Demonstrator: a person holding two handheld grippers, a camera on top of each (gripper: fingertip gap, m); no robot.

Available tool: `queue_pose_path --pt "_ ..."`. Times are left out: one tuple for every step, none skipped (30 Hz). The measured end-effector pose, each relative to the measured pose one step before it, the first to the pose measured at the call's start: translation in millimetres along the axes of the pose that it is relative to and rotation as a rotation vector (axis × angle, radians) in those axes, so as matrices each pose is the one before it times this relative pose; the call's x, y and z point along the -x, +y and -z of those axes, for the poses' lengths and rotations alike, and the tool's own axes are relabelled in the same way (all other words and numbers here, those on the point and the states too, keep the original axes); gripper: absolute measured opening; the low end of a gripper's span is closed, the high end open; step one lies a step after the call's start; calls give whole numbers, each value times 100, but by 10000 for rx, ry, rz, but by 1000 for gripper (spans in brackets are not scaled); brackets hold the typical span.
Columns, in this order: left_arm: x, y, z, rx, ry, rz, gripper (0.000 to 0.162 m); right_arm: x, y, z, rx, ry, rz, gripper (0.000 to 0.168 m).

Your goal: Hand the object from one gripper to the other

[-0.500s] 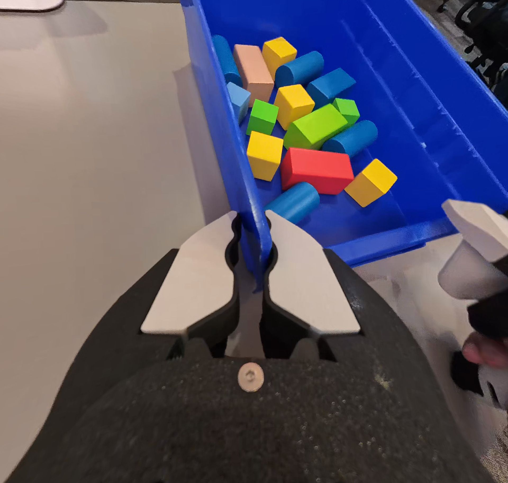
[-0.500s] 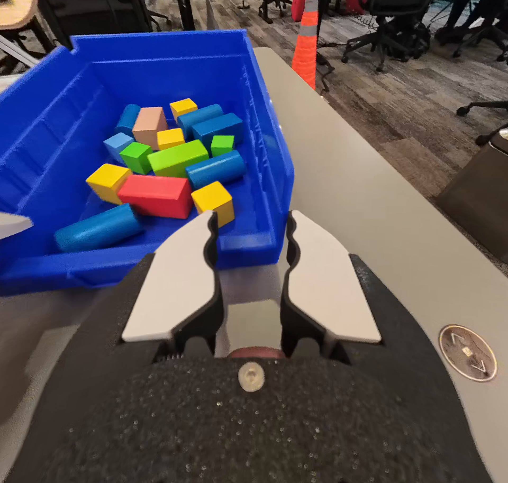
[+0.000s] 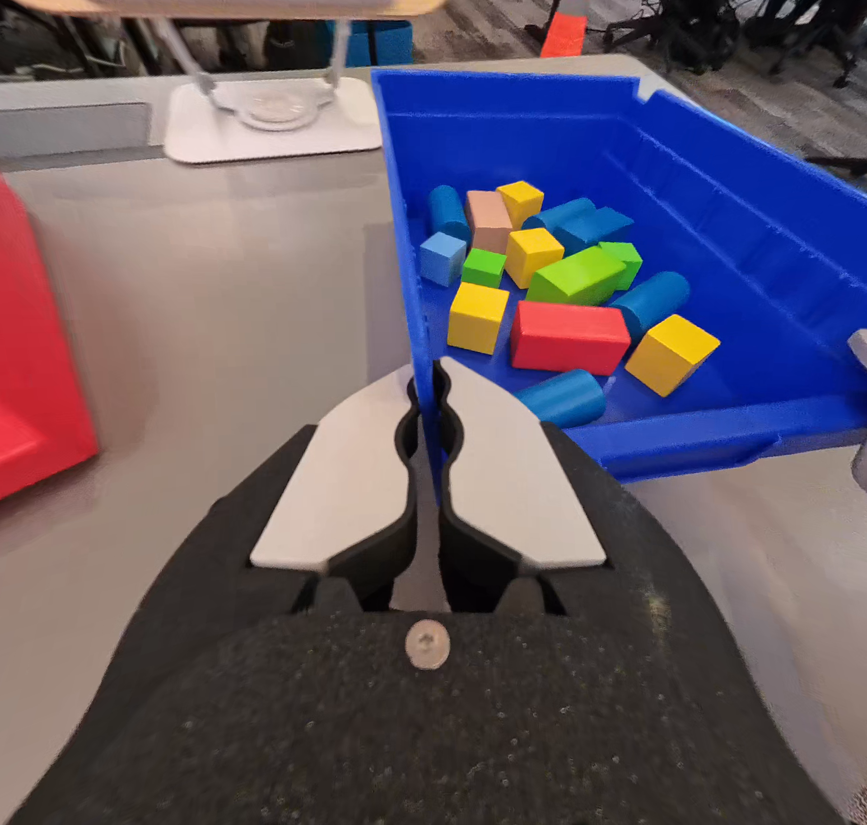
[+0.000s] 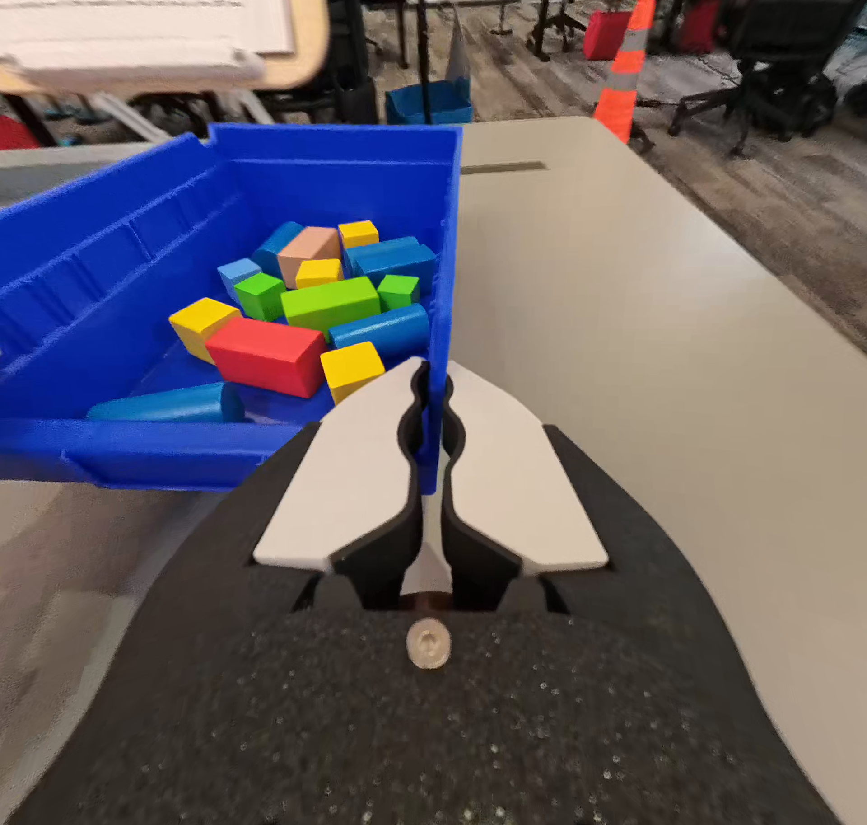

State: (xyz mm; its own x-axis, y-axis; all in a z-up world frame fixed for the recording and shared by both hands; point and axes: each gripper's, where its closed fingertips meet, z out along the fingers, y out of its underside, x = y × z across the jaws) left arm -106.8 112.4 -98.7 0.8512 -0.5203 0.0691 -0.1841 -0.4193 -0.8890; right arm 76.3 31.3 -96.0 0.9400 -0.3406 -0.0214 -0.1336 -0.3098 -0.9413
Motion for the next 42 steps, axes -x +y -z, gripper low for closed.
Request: queue_pose_path --pt "1799 215 732 -11 -196 83 2 1943 -155 -31 -141 -400 -58 3" --pt "1707 256 721 -61 -233 31 2 1862 121 -236 0 -275 30 3" --pt "1643 305 695 -60 -257 -21 2 1716 259 -264 63 -119 155 2" --pt "1599 315 700 -114 -229 53 2 1709 140 -172 -47 -181 116 2" --pt "1494 269 677 -170 -154 101 2 1647 137 -117 -54 -220 26 2" --pt "1367 310 621 -145 -157 27 2 1523 108 -57 -85 -194 71 2" --pt "1248 399 539 -127 -153 5 2 1401 129 -26 -110 -167 112 2" --pt "1083 445 446 -107 -122 15 2 1244 228 -10 -98 -145 93 2" --pt "889 516 306 -22 -92 6 2 1038 378 -19 -34 -113 101 2" --pt "699 487 143 43 -80 -51 3 815 558 -54 55 -115 108 2" --pt "498 301 72 -3 -38 -124 3 641 481 -5 7 -177 45 3" --pt "282 357 5 97 68 -80 3 380 422 70 60 -147 -8 3" --pt "287 592 -108 244 107 56 3 285 468 72 221 -192 32 4" --pt "260 661 -153 250 204 162 4 430 655 42 454 -393 168 5" --pt "127 266 -24 12 344 142 5 380 725 93 574 -489 344 7" --pt "82 -29 77 14 297 0 5 363 124 573 292 -676 438 9" --pt "194 -11 6 161 52 -53 5 463 -227 1064 279 -893 287 13" --pt "158 -16 -40 121 -26 -91 5 400 -906 1445 -5 -920 413 17" --pt "110 -9 -44 66 -26 -83 4 136 -1776 1539 -347 -703 546 26" --pt "63 19 -45 48 -11 -66 4 -6 -2599 1107 -576 -575 571 31" --pt "14 11 -44 52 13 -35 4 398 -2705 304 -394 -880 857 34" --pt "4 -7 -50 37 15 19 4 263 -1976 -581 137 -881 893 34" --pt "8 -10 -51 10 14 9 4 -462 -1350 -1393 432 -556 661 37" --pt "23 -17 -64 -5 0 -36 4 -1109 -809 -2121 595 -290 607 46" --pt "44 -35 -57 -3 -15 -19 4 -1513 -124 -2762 783 -125 489 56" --pt "54 -38 -69 1 -34 14 4 -1470 357 -3279 892 -237 332 69" --pt "65 -45 -75 -17 -47 -3 3 -1864 776 -3443 1155 -116 153 71" --pt "47 -34 -68 -35 -45 -37 3 -2217 1059 -3302 1394 86 -152 70" --pt "24 -19 -38 -37 -33 -22 3 -1708 1093 -3017 1425 -225 -297 72" --pt "13 -1 -9 -21 -20 6 3 -979 868 -2376 1249 -539 -501 80" --pt "6 13 15 -20 -5 0 3 7 247 -1617 663 -880 -557 90" --pt "-3 12 8 -30 6 -24 3 500 -9 -962 311 -910 -300 88" --pt "-2 3 5 -49 6 -39 3 -48 71 -499 374 -216 -170 97" --pt "6 -9 -9 -78 -19 -16 3 -179 52 -339 246 156 62 108" --pt "-2 -23 -22 -49 -43 44 3 -36 543 -485 526 176 157 109" --pt "6 -16 -40 5 -45 61 3 476 565 -600 553 -210 -94 120" --pt "29 -31 -66 -8 -37 38 3 760 881 -655 714 -453 -337 120" --pt "10 -47 -105 -17 -12 27 3 442 1155 -916 837 -159 -123 122" --pt "13 -34 -106 13 18 35 3 346 1082 -764 765 140 138 127" --pt "52 -25 -34 22 10 64 3 1183 637 -182 393 -163 518 139" --pt "11 8 -2 3 42 33 2 1666 472 232 253 -552 189 134" --pt "-2 13 1 13 17 -21 3 2555 -93 631 -239 -1236 345 123"
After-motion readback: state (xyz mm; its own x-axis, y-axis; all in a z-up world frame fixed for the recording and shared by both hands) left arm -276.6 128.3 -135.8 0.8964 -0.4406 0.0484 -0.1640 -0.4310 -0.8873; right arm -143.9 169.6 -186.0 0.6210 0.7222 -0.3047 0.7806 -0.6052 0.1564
